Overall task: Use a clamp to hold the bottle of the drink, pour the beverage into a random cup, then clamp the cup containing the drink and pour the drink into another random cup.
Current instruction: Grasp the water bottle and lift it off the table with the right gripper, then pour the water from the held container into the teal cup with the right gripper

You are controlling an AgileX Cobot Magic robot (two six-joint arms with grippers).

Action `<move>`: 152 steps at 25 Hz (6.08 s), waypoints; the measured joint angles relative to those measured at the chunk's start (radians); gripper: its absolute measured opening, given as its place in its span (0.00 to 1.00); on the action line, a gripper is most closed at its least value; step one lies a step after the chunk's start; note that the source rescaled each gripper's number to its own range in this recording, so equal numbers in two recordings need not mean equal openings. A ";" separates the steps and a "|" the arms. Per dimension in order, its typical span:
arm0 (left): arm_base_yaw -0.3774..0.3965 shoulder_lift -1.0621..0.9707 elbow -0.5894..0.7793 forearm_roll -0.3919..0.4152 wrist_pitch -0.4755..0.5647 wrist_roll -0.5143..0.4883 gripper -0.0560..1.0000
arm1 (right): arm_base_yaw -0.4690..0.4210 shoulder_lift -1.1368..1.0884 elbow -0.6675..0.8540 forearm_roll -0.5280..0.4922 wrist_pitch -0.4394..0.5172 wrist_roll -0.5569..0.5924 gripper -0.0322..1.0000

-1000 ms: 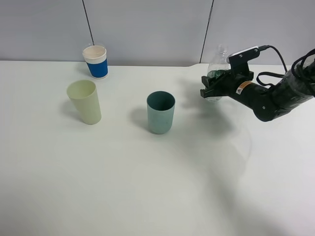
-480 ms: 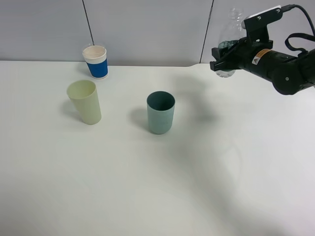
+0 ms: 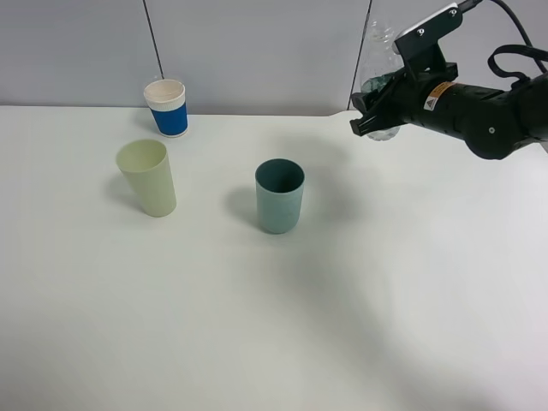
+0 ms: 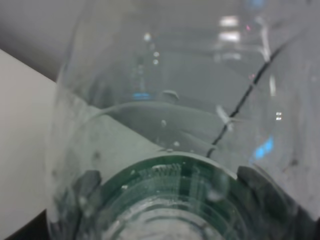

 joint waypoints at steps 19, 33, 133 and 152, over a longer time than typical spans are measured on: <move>0.000 0.000 0.000 0.000 0.000 0.000 1.00 | 0.159 -0.006 0.000 0.070 0.031 -0.176 0.08; 0.000 0.000 0.000 0.000 0.000 0.000 1.00 | 0.162 -0.006 -0.109 -0.439 0.241 -0.007 0.08; 0.000 0.000 0.000 0.000 0.000 0.000 1.00 | 0.275 -0.006 -0.195 -1.301 0.705 -0.243 0.08; 0.000 0.000 0.000 0.000 0.000 0.000 1.00 | 0.301 -0.006 -0.196 -1.302 0.785 -0.213 0.08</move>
